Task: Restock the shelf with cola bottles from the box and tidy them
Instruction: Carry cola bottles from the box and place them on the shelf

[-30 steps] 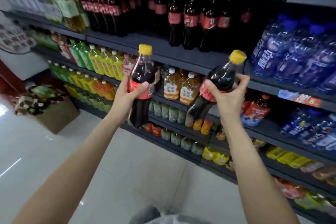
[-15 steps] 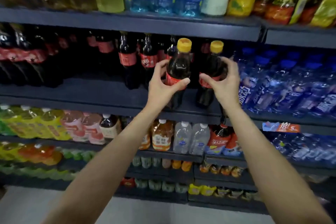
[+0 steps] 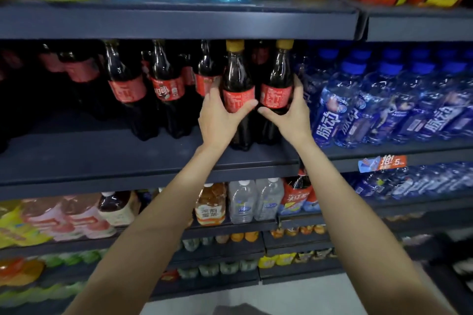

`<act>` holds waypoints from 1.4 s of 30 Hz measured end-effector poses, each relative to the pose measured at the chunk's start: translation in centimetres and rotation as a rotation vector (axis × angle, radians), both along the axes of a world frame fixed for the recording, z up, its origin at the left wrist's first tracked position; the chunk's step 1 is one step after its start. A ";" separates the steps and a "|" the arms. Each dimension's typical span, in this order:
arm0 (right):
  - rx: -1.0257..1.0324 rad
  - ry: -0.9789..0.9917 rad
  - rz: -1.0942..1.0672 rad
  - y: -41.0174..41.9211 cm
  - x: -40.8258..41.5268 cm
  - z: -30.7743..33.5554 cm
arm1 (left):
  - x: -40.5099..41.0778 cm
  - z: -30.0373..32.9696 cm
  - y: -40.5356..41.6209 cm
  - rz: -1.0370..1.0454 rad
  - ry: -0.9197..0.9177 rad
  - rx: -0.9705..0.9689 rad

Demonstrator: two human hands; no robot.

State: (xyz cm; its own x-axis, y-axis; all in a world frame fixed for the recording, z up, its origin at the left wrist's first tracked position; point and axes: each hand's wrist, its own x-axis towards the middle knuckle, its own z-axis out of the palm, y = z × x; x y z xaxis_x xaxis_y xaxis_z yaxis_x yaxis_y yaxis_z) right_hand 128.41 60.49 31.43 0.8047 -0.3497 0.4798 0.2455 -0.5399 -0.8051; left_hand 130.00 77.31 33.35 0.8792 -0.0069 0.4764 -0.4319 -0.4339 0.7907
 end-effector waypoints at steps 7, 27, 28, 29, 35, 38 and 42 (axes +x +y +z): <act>0.057 0.030 -0.084 0.0 5.0 1.7 | 0.3 -2.2 -0.2 0.001 -0.119 0.261; -0.026 0.097 -0.186 -0.7 8.4 1.1 | 1.0 -1.7 -3.5 0.092 -0.025 0.282; -0.042 0.115 -0.174 -0.9 8.4 1.2 | 0.9 -1.8 -3.4 0.077 -0.025 0.276; -0.064 0.138 -0.161 -1.0 8.3 1.2 | 0.8 -1.9 -3.3 0.054 -0.023 0.264; -0.250 0.145 -0.123 -0.3 3.0 1.6 | -2.1 -2.0 -2.1 -0.118 0.089 0.135; -0.248 0.020 -0.129 0.3 -2.3 1.6 | -5.1 -1.9 -1.1 -0.157 0.136 0.077; -0.314 -0.176 -0.233 0.2 -11.1 0.7 | -10.5 -2.1 -1.1 -0.216 0.068 -0.061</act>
State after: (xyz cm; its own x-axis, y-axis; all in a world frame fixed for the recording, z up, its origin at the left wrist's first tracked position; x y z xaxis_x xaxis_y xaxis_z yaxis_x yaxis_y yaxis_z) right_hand 117.33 60.72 32.17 0.6178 -0.3280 0.7147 0.2066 -0.8092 -0.5500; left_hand 119.46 76.18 31.27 0.8906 -0.1713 0.4212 -0.4541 -0.2878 0.8432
